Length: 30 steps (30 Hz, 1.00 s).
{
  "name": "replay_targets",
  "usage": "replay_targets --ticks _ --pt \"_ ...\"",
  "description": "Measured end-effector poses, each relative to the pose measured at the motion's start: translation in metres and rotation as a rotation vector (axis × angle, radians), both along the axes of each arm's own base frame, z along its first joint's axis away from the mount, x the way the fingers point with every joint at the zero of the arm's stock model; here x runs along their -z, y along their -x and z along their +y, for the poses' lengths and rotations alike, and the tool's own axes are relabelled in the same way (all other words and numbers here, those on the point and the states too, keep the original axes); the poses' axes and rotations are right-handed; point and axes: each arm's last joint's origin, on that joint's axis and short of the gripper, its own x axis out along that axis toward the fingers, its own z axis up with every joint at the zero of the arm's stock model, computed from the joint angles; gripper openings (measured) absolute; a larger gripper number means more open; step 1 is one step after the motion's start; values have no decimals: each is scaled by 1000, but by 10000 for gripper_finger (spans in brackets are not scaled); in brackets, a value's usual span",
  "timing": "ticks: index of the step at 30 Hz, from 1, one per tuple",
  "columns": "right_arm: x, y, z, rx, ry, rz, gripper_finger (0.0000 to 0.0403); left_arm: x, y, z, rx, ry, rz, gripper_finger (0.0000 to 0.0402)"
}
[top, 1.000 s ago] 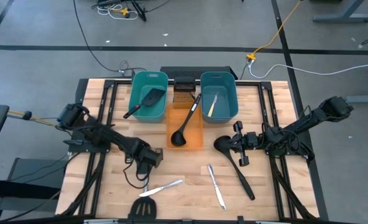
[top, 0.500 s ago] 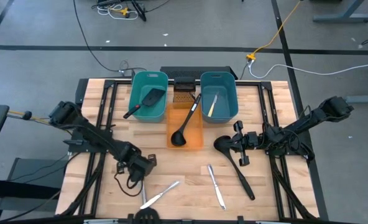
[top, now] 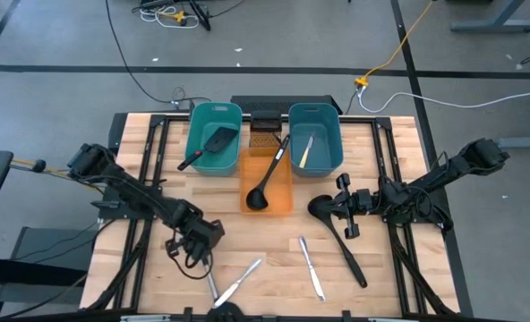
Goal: Pick & Place Kitchen Items
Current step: Put the black spatula into the green bin
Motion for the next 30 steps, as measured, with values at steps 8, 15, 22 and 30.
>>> replay_targets --ticks 8,15,22,30 --pt "0 0 0 1 4 -1 7 1 0 3 -27 -3 24 86" --pt "0 0 0 1 4 -1 7 0 -3 12 -102 125 118 86" --pt "0 0 0 0 -1 0 7 -1 -5 16 -100 155 124 86" --pt "0 0 0 9 1 0 7 -1 -4 15 -117 149 139 86"
